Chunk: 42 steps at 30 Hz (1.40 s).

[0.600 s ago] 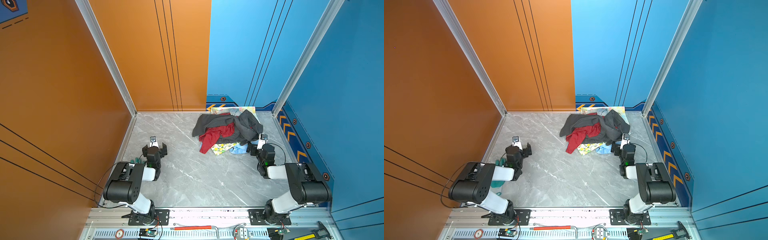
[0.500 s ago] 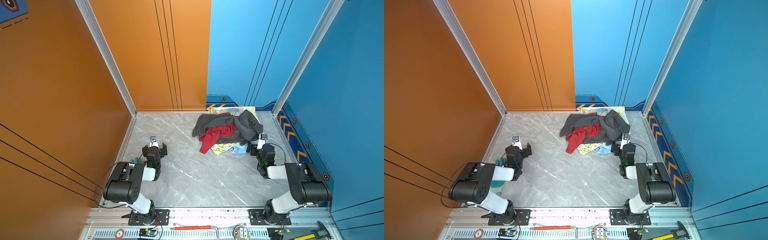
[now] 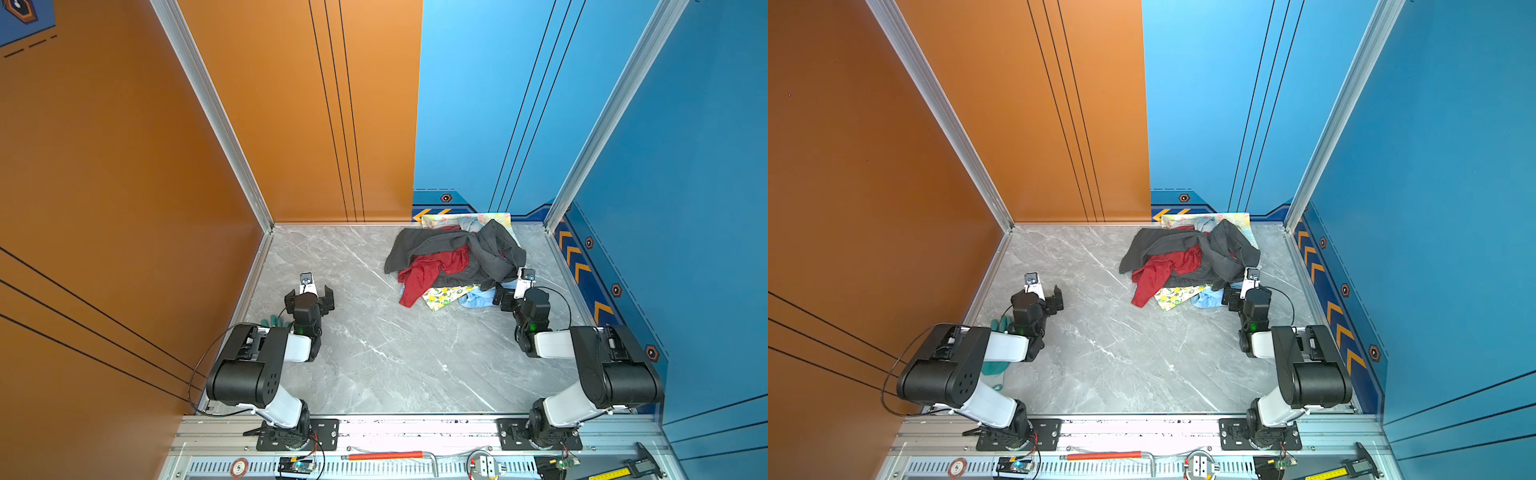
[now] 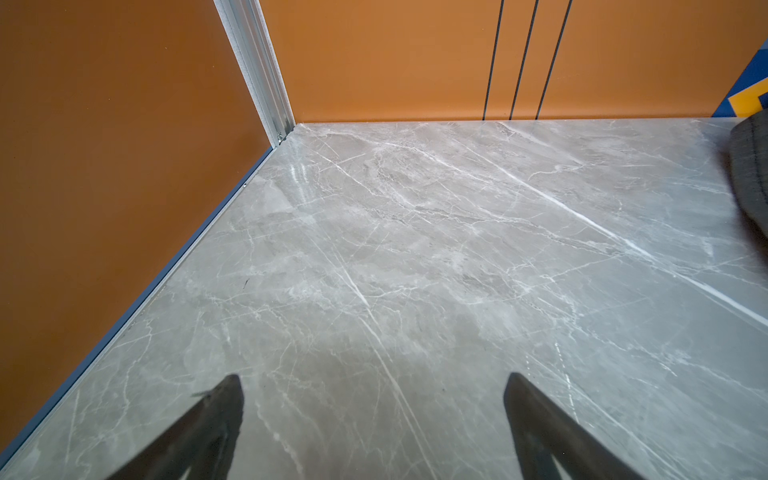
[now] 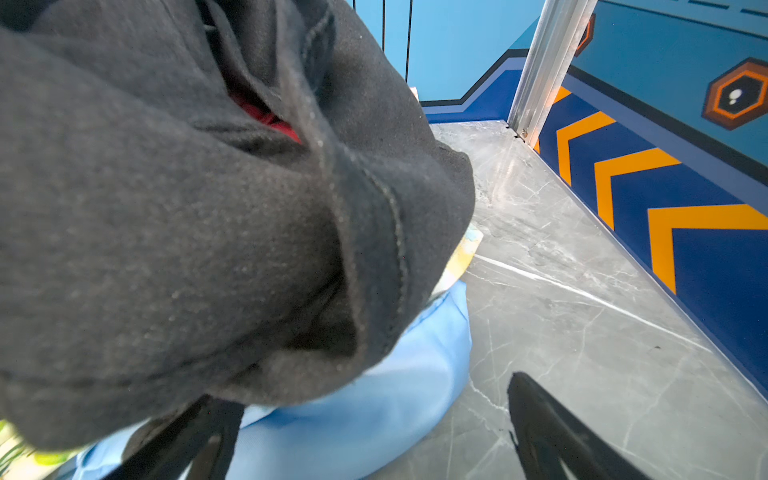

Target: Pick out a specific cloth from the pile

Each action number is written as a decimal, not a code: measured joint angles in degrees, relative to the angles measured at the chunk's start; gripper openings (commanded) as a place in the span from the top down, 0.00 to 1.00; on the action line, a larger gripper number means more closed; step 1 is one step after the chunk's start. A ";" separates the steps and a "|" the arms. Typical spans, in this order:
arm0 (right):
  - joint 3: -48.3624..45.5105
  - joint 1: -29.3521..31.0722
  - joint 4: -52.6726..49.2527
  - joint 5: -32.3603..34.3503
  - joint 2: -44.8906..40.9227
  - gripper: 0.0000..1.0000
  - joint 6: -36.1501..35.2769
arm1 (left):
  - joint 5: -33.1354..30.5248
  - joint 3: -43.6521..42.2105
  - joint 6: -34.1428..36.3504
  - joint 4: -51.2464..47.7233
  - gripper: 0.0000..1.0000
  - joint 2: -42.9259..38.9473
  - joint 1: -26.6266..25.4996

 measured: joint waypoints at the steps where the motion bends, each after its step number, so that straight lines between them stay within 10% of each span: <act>1: 0.00 0.00 0.00 0.00 0.00 0.00 0.00 | 0.00 0.00 0.00 -0.02 0.02 0.00 0.00; 22: 0.00 0.48 -0.02 0.76 0.00 0.00 0.00 | -0.42 0.37 0.39 -0.83 0.02 0.02 -1.03; 42: -9.05 7.04 8.15 15.87 -7.56 0.00 -0.70 | -0.79 -0.02 2.60 0.46 0.02 0.00 -2.58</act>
